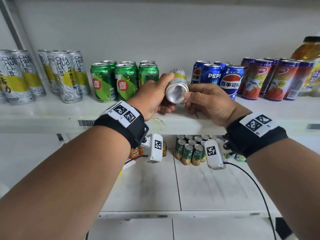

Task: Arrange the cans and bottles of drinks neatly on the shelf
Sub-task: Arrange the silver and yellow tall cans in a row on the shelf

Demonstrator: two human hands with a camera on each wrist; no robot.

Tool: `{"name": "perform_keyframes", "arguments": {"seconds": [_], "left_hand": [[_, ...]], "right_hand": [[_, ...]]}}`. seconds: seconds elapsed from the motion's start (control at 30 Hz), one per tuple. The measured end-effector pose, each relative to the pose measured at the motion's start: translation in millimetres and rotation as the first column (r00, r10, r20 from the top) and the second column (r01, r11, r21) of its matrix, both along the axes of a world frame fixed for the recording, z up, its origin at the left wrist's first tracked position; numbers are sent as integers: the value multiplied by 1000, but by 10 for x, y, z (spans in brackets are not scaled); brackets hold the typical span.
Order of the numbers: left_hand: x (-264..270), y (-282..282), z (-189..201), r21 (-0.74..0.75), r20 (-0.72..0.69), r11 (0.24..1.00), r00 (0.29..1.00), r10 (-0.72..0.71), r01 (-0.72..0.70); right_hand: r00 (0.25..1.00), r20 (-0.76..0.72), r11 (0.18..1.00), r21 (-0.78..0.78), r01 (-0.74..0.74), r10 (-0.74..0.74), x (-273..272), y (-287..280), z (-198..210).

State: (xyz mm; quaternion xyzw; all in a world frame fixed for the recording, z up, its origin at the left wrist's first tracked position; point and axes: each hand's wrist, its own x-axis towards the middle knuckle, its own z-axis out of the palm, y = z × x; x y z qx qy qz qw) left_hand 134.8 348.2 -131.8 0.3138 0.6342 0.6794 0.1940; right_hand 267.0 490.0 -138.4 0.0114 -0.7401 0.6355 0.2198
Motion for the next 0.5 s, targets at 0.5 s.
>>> {"name": "perform_keyframes", "arguments": {"seconds": [0.5], "left_hand": [[16,-93,-64,27,-74,998,995,-62,64]], "right_hand": [[999,53,1000,21,12,-13,-20,-78,-14]]}}
